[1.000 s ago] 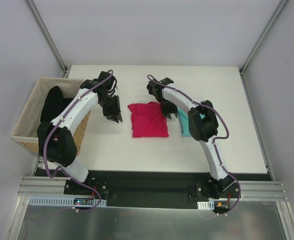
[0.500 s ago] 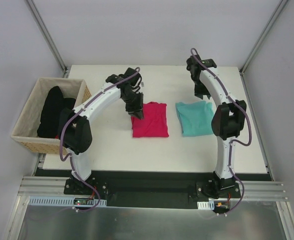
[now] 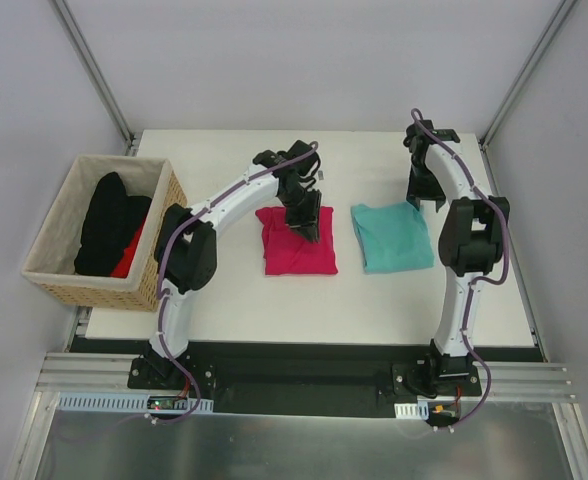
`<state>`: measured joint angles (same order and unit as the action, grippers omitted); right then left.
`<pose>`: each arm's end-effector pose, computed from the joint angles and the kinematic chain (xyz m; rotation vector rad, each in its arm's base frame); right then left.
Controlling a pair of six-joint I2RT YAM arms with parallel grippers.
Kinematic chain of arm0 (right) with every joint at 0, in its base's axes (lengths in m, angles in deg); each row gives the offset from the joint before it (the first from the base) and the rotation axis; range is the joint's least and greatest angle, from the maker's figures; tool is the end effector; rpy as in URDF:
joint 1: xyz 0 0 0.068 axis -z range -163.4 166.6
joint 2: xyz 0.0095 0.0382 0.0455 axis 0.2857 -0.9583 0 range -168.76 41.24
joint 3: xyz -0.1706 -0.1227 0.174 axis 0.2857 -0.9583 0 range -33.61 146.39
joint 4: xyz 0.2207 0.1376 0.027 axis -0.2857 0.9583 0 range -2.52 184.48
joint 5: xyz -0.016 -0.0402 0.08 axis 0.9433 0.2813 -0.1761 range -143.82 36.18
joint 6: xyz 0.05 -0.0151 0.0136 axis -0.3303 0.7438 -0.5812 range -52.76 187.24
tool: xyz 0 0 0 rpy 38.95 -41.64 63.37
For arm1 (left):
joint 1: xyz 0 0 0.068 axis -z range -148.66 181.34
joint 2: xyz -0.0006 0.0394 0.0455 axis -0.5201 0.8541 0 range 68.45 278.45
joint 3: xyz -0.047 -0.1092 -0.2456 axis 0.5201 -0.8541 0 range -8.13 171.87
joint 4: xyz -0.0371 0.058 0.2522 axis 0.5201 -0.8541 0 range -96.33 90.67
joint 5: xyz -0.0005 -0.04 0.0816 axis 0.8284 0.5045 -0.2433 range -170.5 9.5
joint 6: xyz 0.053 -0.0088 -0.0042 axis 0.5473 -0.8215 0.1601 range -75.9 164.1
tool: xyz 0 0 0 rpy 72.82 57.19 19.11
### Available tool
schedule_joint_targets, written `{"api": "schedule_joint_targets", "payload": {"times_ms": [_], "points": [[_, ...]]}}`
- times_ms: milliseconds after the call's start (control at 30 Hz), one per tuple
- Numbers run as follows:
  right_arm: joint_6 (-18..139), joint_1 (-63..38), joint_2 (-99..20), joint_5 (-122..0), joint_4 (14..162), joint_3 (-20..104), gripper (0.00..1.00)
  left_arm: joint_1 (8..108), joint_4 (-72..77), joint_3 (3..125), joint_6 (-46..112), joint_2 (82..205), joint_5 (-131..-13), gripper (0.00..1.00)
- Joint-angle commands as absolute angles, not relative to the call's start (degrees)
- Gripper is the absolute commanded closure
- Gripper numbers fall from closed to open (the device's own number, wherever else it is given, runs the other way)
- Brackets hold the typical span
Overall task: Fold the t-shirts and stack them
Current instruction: Put the neatly folded tshirt into the corner of the board with both arms
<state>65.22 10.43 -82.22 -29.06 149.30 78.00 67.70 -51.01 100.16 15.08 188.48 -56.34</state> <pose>0.4466 0.0332 0.2401 -0.0131 2.7736 -0.5784 0.3552 -0.2795 0.2559 0.3261 2.8327 -0.8763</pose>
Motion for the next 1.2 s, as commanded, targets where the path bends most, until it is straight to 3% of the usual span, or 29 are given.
{"api": "schedule_joint_targets", "payload": {"times_ms": [0, 200, 300, 367, 400, 500, 1167], "points": [[66.9, 11.9, -81.7, -34.4, 147.6, 80.1, 0.48, 68.0, -52.0, 103.1, 14.0, 189.4, -54.4, 0.78], [66.9, 13.7, -85.8, -33.0, 147.2, 83.1, 0.49, 68.0, -52.0, 101.4, 14.2, 188.2, -55.1, 0.78], [67.0, 15.4, -88.1, -33.2, 147.7, 85.1, 0.6, 68.0, -52.0, 100.9, 14.3, 187.5, -55.4, 0.78], [67.0, 16.1, -89.4, -33.2, 148.0, 85.6, 0.73, 68.0, -52.2, 100.8, 14.4, 187.1, -55.5, 0.78], [66.9, 16.5, -89.5, -33.2, 148.0, 85.6, 0.87, 67.9, -52.2, 100.8, 14.5, 187.1, -55.5, 0.78], [66.8, 18.0, -90.4, -33.5, 148.1, 84.6, 0.99, 67.8, -52.9, 100.6, 14.5, 186.9, -56.0, 0.79], [65.7, 17.3, -93.6, -38.8, 146.5, 81.3, 0.99, 67.0, -53.8, 100.0, 14.0, 185.7, -57.6, 0.8]]}}
